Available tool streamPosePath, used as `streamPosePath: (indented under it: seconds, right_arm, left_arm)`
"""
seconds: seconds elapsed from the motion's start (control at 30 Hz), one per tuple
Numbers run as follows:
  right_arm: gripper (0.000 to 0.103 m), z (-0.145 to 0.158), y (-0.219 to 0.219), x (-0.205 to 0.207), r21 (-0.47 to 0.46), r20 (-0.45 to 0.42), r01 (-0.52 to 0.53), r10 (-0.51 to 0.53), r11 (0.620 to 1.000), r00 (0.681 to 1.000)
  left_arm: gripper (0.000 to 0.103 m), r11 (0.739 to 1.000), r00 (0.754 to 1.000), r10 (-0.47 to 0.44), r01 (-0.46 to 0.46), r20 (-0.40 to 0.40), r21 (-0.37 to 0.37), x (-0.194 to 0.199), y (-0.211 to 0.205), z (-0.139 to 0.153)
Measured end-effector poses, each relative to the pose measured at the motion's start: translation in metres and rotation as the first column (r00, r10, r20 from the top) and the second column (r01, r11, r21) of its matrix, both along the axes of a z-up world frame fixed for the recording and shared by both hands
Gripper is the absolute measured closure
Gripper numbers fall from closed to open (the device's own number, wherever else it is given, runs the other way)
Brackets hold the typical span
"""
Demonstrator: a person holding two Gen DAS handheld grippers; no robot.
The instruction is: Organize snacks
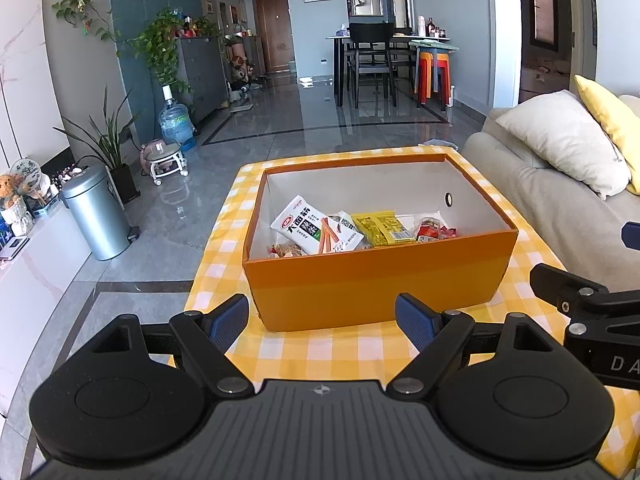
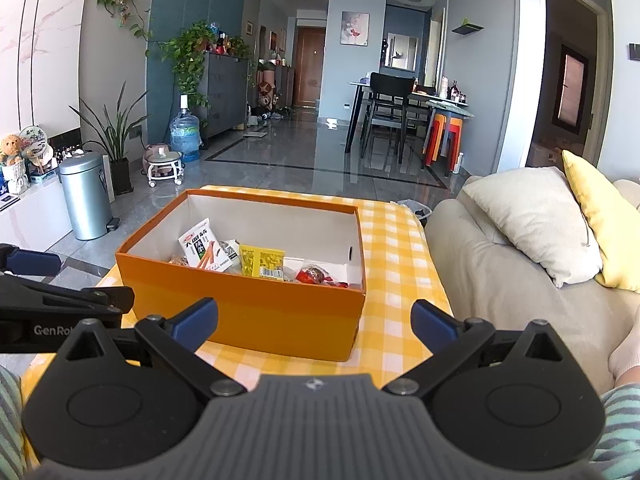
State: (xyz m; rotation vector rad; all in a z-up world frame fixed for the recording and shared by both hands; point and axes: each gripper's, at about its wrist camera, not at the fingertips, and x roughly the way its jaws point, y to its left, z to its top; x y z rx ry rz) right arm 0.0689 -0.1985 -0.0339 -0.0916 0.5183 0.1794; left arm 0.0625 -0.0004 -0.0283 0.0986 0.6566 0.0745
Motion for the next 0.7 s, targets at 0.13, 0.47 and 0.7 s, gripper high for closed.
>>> streamPosePath:
  seconds: [0.13, 0.47, 0.7]
  right_arm:
    - [0.004, 0.0003, -0.0016, 0.0003, 0.007, -0.007, 0.004, -0.004, 1.000, 1.000]
    - [0.004, 0.0004, -0.0027, 0.0029, 0.012, -0.022, 0.007, -0.006, 1.000, 1.000]
    - [0.004, 0.0004, -0.0025, 0.0032, 0.013, -0.024, 0.007, -0.007, 1.000, 1.000]
  left_arm:
    - [0.006, 1.000, 1.000, 0.001, -0.001, 0.001, 0.000, 0.0002, -0.0010, 0.0009]
    - [0.006, 1.000, 1.000, 0.003, -0.003, -0.005, -0.011, 0.0006, -0.0023, 0.0051]
    - [0.006, 1.000, 1.000, 0.003, -0.003, -0.011, -0.011, 0.0020, -0.0002, 0.0057]
